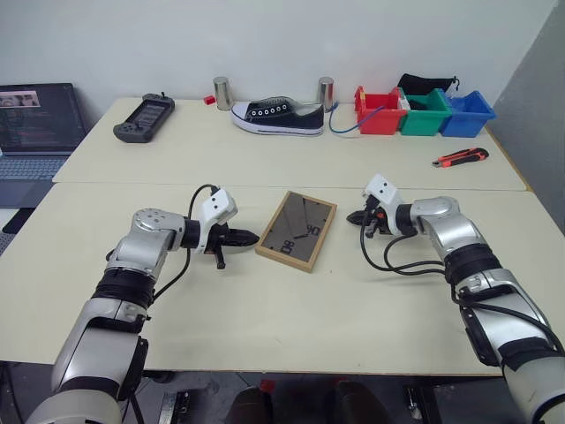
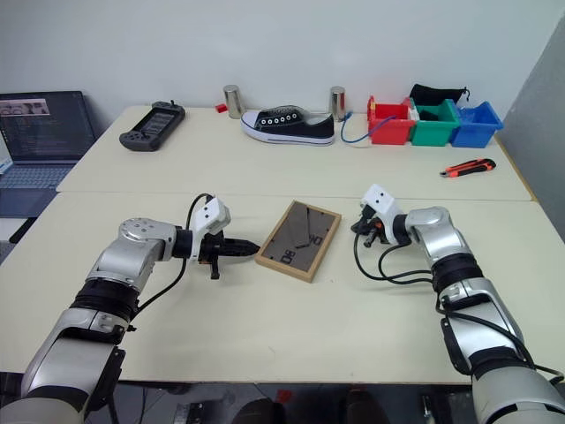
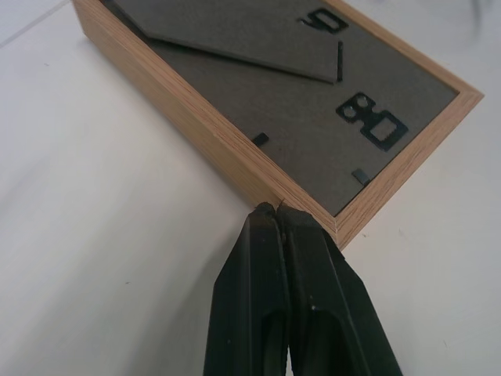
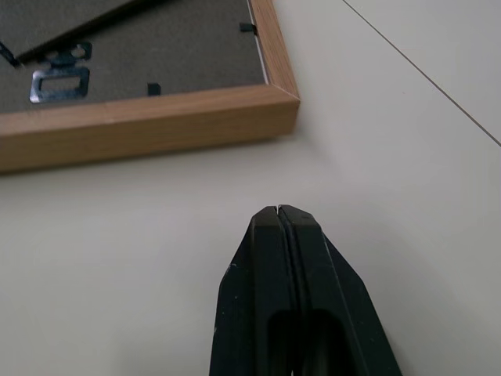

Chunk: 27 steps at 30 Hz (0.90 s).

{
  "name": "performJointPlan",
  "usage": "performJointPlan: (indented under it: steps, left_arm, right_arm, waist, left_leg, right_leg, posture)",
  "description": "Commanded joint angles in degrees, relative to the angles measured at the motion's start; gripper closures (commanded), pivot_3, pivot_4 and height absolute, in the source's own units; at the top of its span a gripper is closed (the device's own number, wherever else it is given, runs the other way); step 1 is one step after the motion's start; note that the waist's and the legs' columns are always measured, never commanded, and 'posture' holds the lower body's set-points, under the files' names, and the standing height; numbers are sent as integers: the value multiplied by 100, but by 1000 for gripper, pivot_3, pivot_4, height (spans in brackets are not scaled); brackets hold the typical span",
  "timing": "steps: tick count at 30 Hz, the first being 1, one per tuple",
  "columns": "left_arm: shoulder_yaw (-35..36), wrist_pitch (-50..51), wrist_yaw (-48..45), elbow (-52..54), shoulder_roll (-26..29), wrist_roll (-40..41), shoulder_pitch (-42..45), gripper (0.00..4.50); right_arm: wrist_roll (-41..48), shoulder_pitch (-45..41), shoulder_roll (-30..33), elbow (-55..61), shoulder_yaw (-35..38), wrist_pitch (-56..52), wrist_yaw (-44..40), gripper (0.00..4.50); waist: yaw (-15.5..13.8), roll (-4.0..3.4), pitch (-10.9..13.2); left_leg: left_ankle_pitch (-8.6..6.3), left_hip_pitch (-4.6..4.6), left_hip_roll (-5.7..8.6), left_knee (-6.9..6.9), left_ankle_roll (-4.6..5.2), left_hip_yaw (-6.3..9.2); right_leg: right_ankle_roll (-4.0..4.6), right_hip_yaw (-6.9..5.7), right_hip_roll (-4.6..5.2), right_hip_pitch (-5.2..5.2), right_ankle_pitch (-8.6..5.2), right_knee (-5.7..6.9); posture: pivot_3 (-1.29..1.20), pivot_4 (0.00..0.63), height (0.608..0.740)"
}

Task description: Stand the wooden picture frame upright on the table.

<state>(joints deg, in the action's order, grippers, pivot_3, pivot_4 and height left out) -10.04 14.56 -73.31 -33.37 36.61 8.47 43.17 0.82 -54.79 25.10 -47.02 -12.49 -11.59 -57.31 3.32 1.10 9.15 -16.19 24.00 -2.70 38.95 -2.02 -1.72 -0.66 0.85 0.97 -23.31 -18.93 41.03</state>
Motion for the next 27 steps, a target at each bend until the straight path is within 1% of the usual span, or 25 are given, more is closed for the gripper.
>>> performJointPlan:
  steps: [1,11,20,27]
  left_arm:
    - [-34,-117,-79,143,-22,-84,21,4459]
    - [-54,-180,-157,352,-76,-114,-105,4459]
    - [-52,-9,-209,807,-132,-66,-291,4459]
    - [-37,-3,-202,898,-118,-96,-340,4459]
  right_arm:
    - [-54,-258,-101,-145,109,181,75,4500]
    - [-93,-567,-471,-598,166,351,281,4500]
    - [-187,-734,-548,-889,192,495,339,4500]
    - [-210,-699,-539,-882,169,517,270,4500]
  waist:
    - [-1,0,0]
    - [3,-1,0]
    - [10,-1,0]
    - [11,-1,0]
  left_leg:
    - [0,0,0,0,0,0]
    - [0,0,1,0,0,1]
    - [0,0,1,0,-1,0]
    - [0,0,0,-1,-1,1]
  right_leg:
    - [0,0,0,0,0,2]
    - [0,-1,2,0,0,4]
    - [0,0,2,0,0,5]
    - [0,0,2,0,0,5]
  posture:
    - [0,150,740]
    - [0,150,740]
    - [0,150,740]
    - [0,150,740]
